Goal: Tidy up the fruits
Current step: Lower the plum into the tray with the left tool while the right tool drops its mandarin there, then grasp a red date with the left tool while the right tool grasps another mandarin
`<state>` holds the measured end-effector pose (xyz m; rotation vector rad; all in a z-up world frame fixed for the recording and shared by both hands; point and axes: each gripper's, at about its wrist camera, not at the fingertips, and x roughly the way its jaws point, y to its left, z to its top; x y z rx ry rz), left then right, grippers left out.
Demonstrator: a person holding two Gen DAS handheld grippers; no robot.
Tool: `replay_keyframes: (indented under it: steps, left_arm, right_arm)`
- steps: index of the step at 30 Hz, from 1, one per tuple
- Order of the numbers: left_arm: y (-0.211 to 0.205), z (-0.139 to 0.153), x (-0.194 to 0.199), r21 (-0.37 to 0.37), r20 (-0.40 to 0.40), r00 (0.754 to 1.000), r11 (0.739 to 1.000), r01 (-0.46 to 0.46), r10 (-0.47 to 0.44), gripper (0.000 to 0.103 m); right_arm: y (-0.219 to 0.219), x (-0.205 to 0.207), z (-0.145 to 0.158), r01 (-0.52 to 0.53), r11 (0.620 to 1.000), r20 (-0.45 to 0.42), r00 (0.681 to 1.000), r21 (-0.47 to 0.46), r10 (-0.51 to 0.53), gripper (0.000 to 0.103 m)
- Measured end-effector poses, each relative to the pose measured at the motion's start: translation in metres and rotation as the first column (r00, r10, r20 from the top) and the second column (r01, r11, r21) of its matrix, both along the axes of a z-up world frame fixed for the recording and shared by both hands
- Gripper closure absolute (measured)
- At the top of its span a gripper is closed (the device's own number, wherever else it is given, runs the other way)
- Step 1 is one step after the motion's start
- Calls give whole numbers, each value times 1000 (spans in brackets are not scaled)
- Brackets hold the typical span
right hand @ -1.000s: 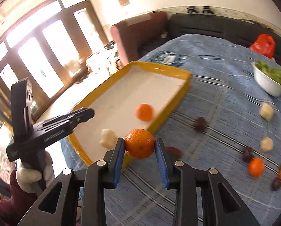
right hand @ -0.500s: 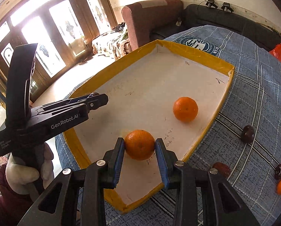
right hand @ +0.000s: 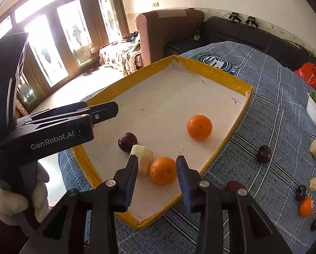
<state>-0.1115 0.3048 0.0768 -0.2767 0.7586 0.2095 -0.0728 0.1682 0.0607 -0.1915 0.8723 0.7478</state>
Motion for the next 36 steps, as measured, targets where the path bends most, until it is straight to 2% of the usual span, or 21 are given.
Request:
replay_keyframes:
  steps: [2, 8, 14, 18, 22, 28, 32, 36]
  left_arm:
    - [-9, 4, -3, 13, 4, 1000, 1000, 13, -13, 33]
    - [-36, 18, -10, 61, 24, 998, 997, 54, -56, 32]
    - [-66, 30, -16, 125, 40, 993, 987, 102, -107, 29]
    - [-83, 34, -16, 137, 43, 987, 979, 150, -157, 28]
    - [-92, 32, -16, 104, 44, 980, 977, 187, -192, 23]
    - [-115, 12, -4, 50, 3, 964, 963, 266, -267, 23]
    - [-139, 1, 2, 41, -15, 938, 937, 346, -346, 23]
    - [-161, -6, 9, 61, -30, 909, 907, 417, -416, 23]
  right_arm:
    - [-10, -3, 3, 16, 1000, 1, 1000, 18, -16, 55]
    - [-49, -8, 8, 93, 993, -17, 996, 72, -92, 49]
    - [-97, -9, 4, 187, 976, -44, 982, 111, -183, 48]
    - [-134, -13, 1, 251, 960, -50, 968, 123, -246, 48]
    - [-187, -15, -1, 347, 930, -44, 938, 122, -344, 48]
    - [-264, -8, -7, 509, 854, -59, 861, 111, -505, 46]
    - [-280, 1, -13, 545, 831, -71, 839, 111, -540, 46]
    - [-272, 18, -24, 546, 832, -81, 838, 96, -540, 46]
